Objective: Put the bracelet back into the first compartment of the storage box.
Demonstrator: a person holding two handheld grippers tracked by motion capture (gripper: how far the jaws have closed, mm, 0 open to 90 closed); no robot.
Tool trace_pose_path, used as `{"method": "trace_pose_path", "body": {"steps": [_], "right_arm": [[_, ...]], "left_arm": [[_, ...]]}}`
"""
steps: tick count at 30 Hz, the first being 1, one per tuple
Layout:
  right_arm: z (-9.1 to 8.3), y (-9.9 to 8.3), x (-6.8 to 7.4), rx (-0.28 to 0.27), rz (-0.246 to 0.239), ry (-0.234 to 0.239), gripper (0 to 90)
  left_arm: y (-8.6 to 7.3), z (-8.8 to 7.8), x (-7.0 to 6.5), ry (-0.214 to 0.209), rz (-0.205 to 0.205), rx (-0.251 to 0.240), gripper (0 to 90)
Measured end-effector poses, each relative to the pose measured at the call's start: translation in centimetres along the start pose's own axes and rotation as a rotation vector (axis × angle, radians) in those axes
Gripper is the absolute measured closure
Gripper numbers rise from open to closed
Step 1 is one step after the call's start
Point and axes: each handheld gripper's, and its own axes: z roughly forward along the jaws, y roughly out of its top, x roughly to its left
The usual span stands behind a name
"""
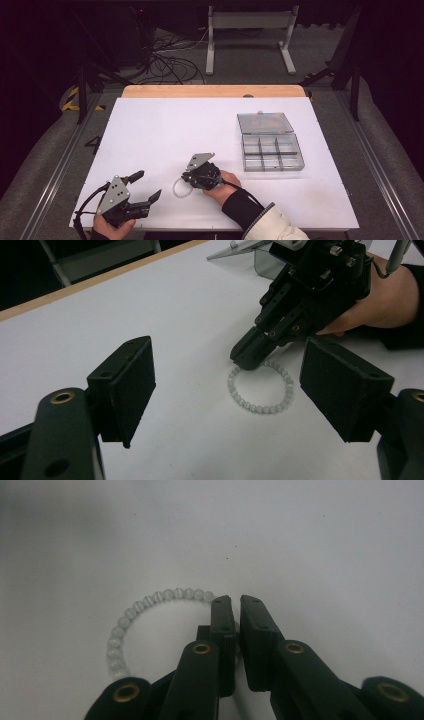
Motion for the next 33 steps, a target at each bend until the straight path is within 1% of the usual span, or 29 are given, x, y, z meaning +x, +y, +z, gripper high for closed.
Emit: {"method": "trace_pose_path", "body": {"steps": [3, 5, 8, 9, 11, 13, 14, 15, 18, 19, 20, 23, 24, 25, 28, 29, 33], "right_arm": [[0.0, 0.0, 0.0, -0.002, -0.001, -0.005, 86.0], [-0.1, 0.1, 0.1, -0.001, 0.007, -0.002, 86.2], [-0.3, 0.1, 0.1, -0.011, 0.009, -0.001, 86.3], [-0.4, 0.2, 0.1, -0.018, 0.007, 0.002, 86.3], [-0.7, 0.3, 0.1, -0.031, 0.017, 0.003, 86.4], [-1.1, 0.5, 0.1, -0.049, 0.010, 0.005, 86.4], [-1.1, 0.5, 0.1, -0.049, 0.010, 0.005, 86.4], [-1.5, 0.7, 0.2, -0.070, 0.021, 0.007, 86.4], [-2.3, 1.0, 0.2, -0.098, 0.025, 0.014, 86.4], [-2.3, 1.0, 0.2, -0.098, 0.025, 0.014, 86.4], [-2.8, 1.2, 0.2, -0.115, 0.033, 0.022, 86.4], [-3.5, 1.4, 0.3, -0.139, 0.033, 0.027, 86.4], [-3.5, 1.4, 0.3, -0.139, 0.033, 0.027, 86.4], [-3.9, 1.6, 0.3, -0.153, 0.036, 0.029, 86.5], [-4.6, 1.9, 0.3, -0.175, 0.035, 0.029, 86.4], [-4.6, 1.9, 0.3, -0.175, 0.035, 0.029, 86.4], [-5.7, 2.3, 0.3, -0.207, 0.033, 0.021, 86.4]], "left_arm": [[0.0, 0.0, 0.0, 0.000, 0.000, 0.000, 23.0], [0.0, 0.0, 0.0, 0.001, -0.001, 0.000, 23.0], [0.0, 0.0, 0.0, 0.000, -0.001, 0.000, 23.0], [0.0, 0.0, 0.0, -0.002, -0.004, 0.001, 23.0], [0.0, 0.0, 0.0, -0.003, -0.005, -0.001, 23.0], [0.0, 0.0, 0.0, -0.003, -0.005, -0.002, 23.0], [0.0, 0.0, 0.0, -0.002, -0.005, -0.002, 23.0], [0.0, 0.0, 0.0, -0.002, -0.005, 0.000, 23.0], [0.0, 0.0, 0.0, -0.002, -0.005, 0.000, 23.0], [0.0, 0.0, 0.0, -0.002, -0.005, 0.000, 23.0], [0.0, 0.0, 0.0, -0.002, -0.005, 0.001, 23.0], [0.0, 0.0, 0.0, -0.001, -0.004, 0.001, 23.0], [0.0, 0.0, 0.0, -0.001, -0.004, 0.000, 23.0], [0.0, 0.0, 0.0, -0.001, -0.005, 0.000, 23.0], [0.0, 0.0, 0.0, -0.001, -0.004, 0.001, 23.0], [0.0, 0.0, 0.0, -0.001, -0.003, 0.001, 23.0], [0.0, 0.0, 0.0, -0.002, -0.003, 0.001, 23.0]]}}
